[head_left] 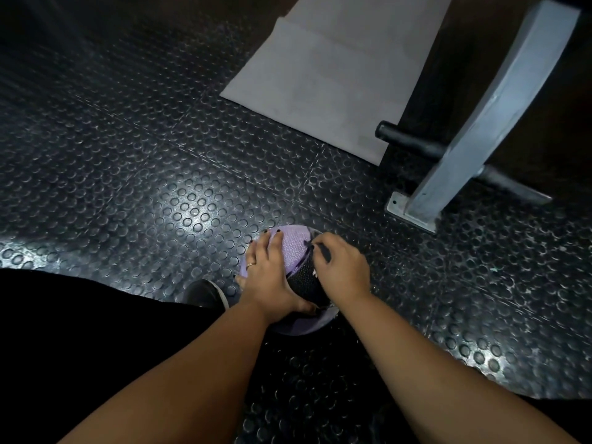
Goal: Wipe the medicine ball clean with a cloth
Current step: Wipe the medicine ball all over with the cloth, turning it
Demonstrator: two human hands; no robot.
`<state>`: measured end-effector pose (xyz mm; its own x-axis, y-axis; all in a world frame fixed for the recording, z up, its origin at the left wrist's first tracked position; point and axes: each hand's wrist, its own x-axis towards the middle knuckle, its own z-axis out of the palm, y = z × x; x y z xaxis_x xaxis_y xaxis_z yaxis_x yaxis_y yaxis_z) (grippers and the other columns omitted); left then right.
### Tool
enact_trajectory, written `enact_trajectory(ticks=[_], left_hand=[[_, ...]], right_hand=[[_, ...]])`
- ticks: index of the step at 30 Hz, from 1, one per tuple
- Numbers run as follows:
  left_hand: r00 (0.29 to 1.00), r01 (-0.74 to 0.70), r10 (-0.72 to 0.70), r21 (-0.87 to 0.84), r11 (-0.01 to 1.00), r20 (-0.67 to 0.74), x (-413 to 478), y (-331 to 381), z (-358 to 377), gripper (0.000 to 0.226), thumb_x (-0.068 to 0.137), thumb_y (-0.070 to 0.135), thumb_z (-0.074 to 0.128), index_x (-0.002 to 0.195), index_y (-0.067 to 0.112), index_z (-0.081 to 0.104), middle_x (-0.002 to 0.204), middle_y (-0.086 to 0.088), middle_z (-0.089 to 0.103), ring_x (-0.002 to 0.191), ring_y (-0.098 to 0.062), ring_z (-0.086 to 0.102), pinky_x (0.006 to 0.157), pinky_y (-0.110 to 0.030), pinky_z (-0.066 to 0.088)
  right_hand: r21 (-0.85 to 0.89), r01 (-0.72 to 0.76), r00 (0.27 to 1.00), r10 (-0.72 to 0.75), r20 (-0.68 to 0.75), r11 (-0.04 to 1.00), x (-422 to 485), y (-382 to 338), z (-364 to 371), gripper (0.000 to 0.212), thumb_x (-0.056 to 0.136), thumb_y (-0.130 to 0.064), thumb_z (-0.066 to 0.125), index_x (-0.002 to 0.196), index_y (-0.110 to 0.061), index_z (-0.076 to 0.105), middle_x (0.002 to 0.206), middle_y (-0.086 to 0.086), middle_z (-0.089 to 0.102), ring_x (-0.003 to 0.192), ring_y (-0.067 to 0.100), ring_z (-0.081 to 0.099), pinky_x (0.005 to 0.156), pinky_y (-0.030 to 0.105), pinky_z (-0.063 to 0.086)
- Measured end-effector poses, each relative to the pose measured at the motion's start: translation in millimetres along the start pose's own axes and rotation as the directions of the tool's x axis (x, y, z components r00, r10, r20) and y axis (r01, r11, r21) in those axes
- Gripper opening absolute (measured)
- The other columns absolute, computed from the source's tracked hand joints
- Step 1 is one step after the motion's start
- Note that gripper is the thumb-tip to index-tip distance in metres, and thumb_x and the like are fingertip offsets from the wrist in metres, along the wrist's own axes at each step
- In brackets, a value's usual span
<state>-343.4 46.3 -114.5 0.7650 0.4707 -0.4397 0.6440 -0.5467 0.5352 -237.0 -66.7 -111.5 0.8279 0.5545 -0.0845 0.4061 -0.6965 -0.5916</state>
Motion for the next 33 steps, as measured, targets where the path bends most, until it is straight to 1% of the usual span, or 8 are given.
enact_trajectory(ticks=[2, 5, 12, 18, 23, 26, 29, 33], left_hand=[[1.000, -0.008, 0.008, 0.025, 1.000, -0.007, -2.1, 0.5, 1.0, 0.159, 0.038, 0.059, 0.095, 0.158, 0.024, -0.005, 0.165, 0.002, -0.005, 0.152, -0.024, -0.009, 0.120, -0.057, 0.013], [1.000, 0.009, -0.009, 0.036, 0.999, -0.006, -3.7, -2.5, 2.2, 0.161, 0.035, 0.063, 0.093, 0.157, 0.028, -0.005, 0.163, 0.008, -0.005, 0.152, -0.021, -0.008, 0.116, -0.067, 0.018], [1.000, 0.021, -0.022, 0.056, 0.998, 0.020, -0.8, 2.2, 1.9, 0.159, 0.035, 0.066, 0.090, 0.156, 0.033, -0.007, 0.161, 0.016, -0.007, 0.152, -0.019, -0.008, 0.108, -0.075, 0.023], [0.998, 0.045, -0.046, 0.019, 0.999, 0.039, 3.6, -0.4, -3.7, 0.161, 0.032, 0.064, 0.092, 0.156, 0.035, -0.007, 0.159, 0.017, -0.004, 0.151, -0.023, -0.002, 0.106, -0.076, 0.025], [0.999, 0.024, -0.026, 0.042, 0.999, 0.039, 0.0, 2.5, 0.0, 0.159, 0.034, 0.065, 0.091, 0.156, 0.035, -0.008, 0.159, 0.018, -0.008, 0.152, -0.021, -0.005, 0.108, -0.074, 0.025], [0.998, 0.033, -0.033, -0.011, 0.999, 0.052, 4.9, -0.6, -2.8, 0.160, 0.024, 0.073, 0.077, 0.155, 0.035, -0.007, 0.156, 0.020, -0.007, 0.151, -0.021, -0.006, 0.111, -0.071, 0.024], [0.999, 0.042, -0.041, -0.053, 0.998, 0.024, 8.9, -0.3, -1.7, 0.157, 0.023, 0.074, 0.071, 0.155, 0.035, -0.004, 0.156, 0.019, -0.005, 0.150, -0.021, -0.005, 0.111, -0.070, 0.025], [0.999, 0.049, -0.048, -0.053, 0.997, 0.011, 10.7, 4.1, -2.8, 0.156, 0.026, 0.070, 0.076, 0.156, 0.034, -0.003, 0.159, 0.013, -0.003, 0.150, -0.022, -0.005, 0.112, -0.069, 0.025]], right_hand=[[-0.009, -0.082, 0.997, 0.082, 0.011, 0.997, 21.9, 4.4, 0.5, 0.013, 0.090, -0.027, 0.054, 0.098, -0.026, 0.063, 0.097, -0.002, 0.068, 0.083, 0.024, 0.062, 0.066, 0.034, 0.050], [-0.013, -0.161, 0.979, 0.161, 0.122, 0.987, 49.1, 8.4, 2.5, 0.013, 0.089, -0.027, 0.054, 0.096, -0.030, 0.064, 0.090, 0.000, 0.068, 0.079, 0.025, 0.061, 0.063, 0.031, 0.048], [-0.124, -0.217, 0.954, 0.237, 0.185, 0.968, 78.8, 13.8, 9.0, 0.017, 0.092, -0.028, 0.051, 0.101, -0.032, 0.065, 0.097, 0.002, 0.068, 0.085, 0.024, 0.062, 0.065, 0.028, 0.043], [-0.005, -0.087, 0.983, 0.087, 0.165, 0.996, 51.0, 11.5, 2.0, 0.016, 0.091, -0.026, 0.052, 0.101, -0.027, 0.064, 0.100, -0.001, 0.067, 0.086, 0.022, 0.060, 0.071, 0.033, 0.050], [0.113, -0.087, 0.993, 0.077, 0.094, 0.990, 10.7, 6.9, -6.7, 0.012, 0.090, -0.023, 0.056, 0.099, -0.024, 0.063, 0.083, -0.007, 0.060, 0.071, 0.014, 0.052, 0.054, 0.024, 0.031], [0.145, -0.014, 0.997, 0.003, 0.071, 0.989, -16.6, 0.3, -2.3, 0.013, 0.086, -0.024, 0.058, 0.099, -0.022, 0.061, 0.093, -0.007, 0.065, 0.078, 0.016, 0.057, 0.060, 0.026, 0.036], [0.065, 0.121, 0.991, -0.124, 0.050, 0.991, -31.2, 1.2, 5.1, 0.019, 0.086, -0.027, 0.053, 0.102, -0.021, 0.059, 0.103, -0.006, 0.065, 0.085, 0.021, 0.063, 0.064, 0.033, 0.047], [-0.097, 0.226, 0.972, -0.231, -0.035, 0.969, -22.3, 5.6, 9.5, 0.021, 0.086, -0.033, 0.040, 0.096, -0.020, 0.053, 0.097, -0.003, 0.064, 0.071, 0.028, 0.064, 0.051, 0.035, 0.047]])
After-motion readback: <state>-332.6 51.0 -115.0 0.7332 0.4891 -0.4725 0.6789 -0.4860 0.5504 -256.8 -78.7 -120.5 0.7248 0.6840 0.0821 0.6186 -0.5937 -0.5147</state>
